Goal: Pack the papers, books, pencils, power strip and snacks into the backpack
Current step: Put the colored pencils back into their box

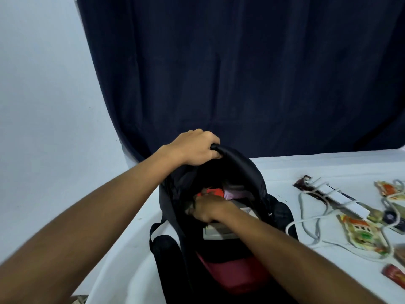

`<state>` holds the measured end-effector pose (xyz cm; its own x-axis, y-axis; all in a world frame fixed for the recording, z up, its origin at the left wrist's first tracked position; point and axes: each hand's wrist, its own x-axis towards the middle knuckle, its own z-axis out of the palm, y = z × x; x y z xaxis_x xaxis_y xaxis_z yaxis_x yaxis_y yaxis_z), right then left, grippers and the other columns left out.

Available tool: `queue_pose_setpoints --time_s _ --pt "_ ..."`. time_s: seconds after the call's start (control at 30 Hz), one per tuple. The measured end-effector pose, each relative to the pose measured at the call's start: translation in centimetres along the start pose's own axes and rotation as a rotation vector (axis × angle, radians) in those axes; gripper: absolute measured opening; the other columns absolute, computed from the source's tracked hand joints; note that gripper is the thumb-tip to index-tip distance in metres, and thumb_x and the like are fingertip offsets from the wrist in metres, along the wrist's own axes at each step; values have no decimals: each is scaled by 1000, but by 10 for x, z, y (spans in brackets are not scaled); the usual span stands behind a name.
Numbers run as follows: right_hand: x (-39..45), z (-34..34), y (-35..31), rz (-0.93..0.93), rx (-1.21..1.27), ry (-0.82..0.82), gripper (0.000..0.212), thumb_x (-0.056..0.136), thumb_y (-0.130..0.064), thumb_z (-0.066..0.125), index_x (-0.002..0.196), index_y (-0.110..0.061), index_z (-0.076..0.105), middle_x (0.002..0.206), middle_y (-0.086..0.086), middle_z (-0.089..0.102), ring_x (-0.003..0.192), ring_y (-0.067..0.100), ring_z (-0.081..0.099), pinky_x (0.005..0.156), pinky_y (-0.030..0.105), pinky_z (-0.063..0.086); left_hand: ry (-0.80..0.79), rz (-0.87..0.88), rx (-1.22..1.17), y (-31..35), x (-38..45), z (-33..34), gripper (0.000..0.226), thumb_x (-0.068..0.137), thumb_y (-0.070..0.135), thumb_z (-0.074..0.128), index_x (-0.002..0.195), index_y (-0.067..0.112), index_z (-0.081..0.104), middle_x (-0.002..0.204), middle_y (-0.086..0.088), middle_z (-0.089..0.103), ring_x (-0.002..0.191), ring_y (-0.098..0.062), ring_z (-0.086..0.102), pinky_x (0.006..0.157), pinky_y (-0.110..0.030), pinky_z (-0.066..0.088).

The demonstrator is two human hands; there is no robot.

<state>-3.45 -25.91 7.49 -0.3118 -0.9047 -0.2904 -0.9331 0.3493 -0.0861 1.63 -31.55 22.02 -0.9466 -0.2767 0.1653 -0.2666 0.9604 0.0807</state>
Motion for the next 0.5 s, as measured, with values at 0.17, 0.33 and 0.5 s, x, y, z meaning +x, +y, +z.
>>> queue_pose_setpoints --time_s 0.17,0.33,0.5 --pt "-133 -69 9 -212 446 -258 27 83 -26 73 104 -10 71 77 -6 70 75 15 68 68 24 54 11 -34 -53 9 -30 20 19 85 45 62 100 33 65 88 7 65 91 -22 61 81 -38 48" --pt "-166 -55 66 127 -31 385 87 57 -44 85 128 -27 37 118 1 50 109 23 50 78 35 43 118 -45 -32 21 -80 68 45 76 57 66 113 33 61 105 5 70 100 -25 62 83 -36 47" --pt "-136 39 93 38 96 199 106 83 -40 66 143 -50 -21 160 6 -9 147 35 0 114 55 17 82 111 222 27 -131 136 66 73 58 46 126 21 58 114 -4 66 102 -27 61 77 -42 51"
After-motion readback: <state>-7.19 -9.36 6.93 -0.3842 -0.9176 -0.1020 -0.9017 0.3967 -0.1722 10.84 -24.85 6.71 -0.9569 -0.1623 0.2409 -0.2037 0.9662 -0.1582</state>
